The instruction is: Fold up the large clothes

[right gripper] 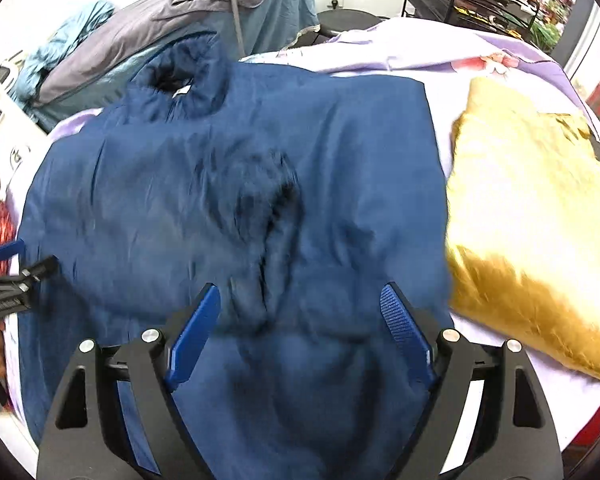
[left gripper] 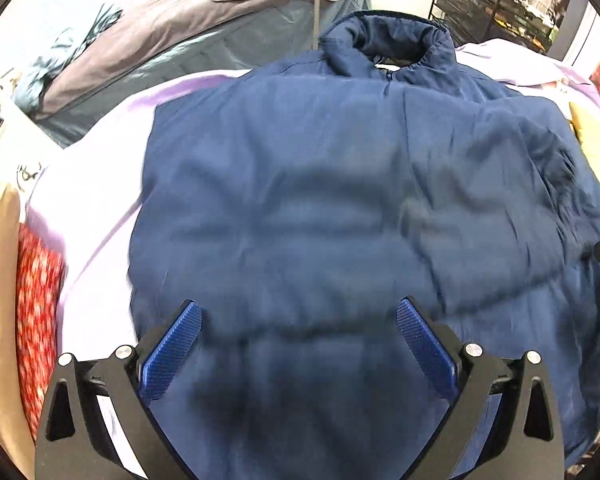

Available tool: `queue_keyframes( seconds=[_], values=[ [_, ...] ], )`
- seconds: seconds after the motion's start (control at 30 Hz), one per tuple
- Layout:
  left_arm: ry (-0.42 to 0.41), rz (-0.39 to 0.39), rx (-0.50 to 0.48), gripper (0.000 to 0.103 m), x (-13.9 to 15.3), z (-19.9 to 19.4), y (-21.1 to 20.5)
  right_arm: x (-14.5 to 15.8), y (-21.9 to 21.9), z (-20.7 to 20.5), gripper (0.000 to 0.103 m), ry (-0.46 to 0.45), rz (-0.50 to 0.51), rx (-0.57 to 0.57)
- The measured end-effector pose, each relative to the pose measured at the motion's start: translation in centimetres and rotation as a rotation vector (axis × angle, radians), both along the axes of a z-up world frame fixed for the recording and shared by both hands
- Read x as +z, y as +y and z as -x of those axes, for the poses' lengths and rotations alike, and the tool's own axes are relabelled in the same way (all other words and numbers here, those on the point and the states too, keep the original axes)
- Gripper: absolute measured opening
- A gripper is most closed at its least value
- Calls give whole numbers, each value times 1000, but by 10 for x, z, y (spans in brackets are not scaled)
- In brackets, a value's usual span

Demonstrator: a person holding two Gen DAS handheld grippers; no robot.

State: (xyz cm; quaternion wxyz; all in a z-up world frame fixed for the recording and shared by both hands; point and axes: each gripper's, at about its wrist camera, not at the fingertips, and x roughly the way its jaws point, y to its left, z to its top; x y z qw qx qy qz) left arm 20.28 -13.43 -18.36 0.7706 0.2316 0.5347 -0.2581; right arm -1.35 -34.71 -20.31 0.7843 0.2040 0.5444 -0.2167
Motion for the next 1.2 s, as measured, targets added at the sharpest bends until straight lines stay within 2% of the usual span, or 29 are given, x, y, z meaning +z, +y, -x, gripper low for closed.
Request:
queue_keyframes(
  seconds=[0.3, 0.47, 0.63, 0.73, 0.8, 0.97, 1.1, 1.2],
  values=[
    [59, -16, 90, 96, -5, 46, 104, -23, 28, 82, 82, 85, -71, -11],
    [69, -35, 120, 96, -8, 63, 138, -33, 48, 101, 82, 120, -99, 29],
    [80, -8, 140, 96, -2, 63, 172, -31, 58, 116, 82, 114, -96, 67],
    [85, 16, 163, 95, 0, 60, 190, -21, 50, 137, 82, 82, -80, 30],
    [101, 59, 183, 94, 4, 52, 199, -12, 39, 150, 82, 54, -75, -16],
    [169, 159, 210, 95, 4, 41, 214, -10, -9, 174, 82, 33, -124, -152],
    [273, 196, 225, 95, -14, 43, 215, -31, -26, 195, 82, 29, -270, -222],
    [315, 172, 202, 95, -27, 53, 209, -47, -18, 202, 82, 39, -333, -231]
  ],
)
